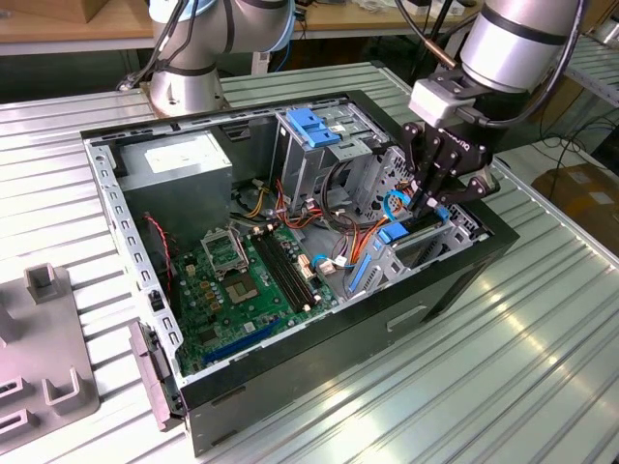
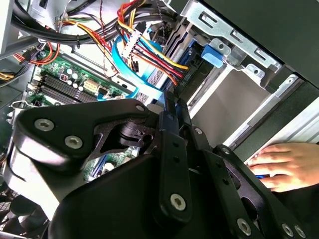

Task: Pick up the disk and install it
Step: 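Insert the second disk wire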

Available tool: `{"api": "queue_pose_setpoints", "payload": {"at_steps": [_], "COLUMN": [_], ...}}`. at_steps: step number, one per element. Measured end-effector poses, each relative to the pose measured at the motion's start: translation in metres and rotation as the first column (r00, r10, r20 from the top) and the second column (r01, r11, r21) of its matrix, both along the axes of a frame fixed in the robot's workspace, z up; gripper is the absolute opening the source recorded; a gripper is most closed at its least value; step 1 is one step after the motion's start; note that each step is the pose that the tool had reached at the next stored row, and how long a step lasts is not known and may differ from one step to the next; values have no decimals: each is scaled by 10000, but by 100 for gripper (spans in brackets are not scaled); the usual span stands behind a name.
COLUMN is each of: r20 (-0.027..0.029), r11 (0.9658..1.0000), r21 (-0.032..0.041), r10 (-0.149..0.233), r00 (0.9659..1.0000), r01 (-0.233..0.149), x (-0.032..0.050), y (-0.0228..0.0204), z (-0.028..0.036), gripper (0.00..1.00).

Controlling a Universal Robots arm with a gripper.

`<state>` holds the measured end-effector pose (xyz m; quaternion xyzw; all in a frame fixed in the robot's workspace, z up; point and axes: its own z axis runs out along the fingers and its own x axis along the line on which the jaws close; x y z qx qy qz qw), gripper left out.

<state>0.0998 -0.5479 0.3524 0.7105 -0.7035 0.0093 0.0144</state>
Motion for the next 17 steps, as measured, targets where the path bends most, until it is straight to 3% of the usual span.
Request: {"api": "queue_pose_setpoints", "payload": {"at_steps": [2, 8, 10, 17], "r20": [20, 29, 29, 29], "r11": [10000, 9990, 9988, 9988], "r21": [68, 456, 490, 489], "r10": [-1, -1, -1, -2], "r00": [10000, 10000, 10000, 10000], "r01": [0, 0, 0, 0], "x": [-3, -3, -3, -3], "y": [-8, -55, -59, -73], "z": [-4, -17, -19, -30], "gripper": [16, 16, 16, 16]}}
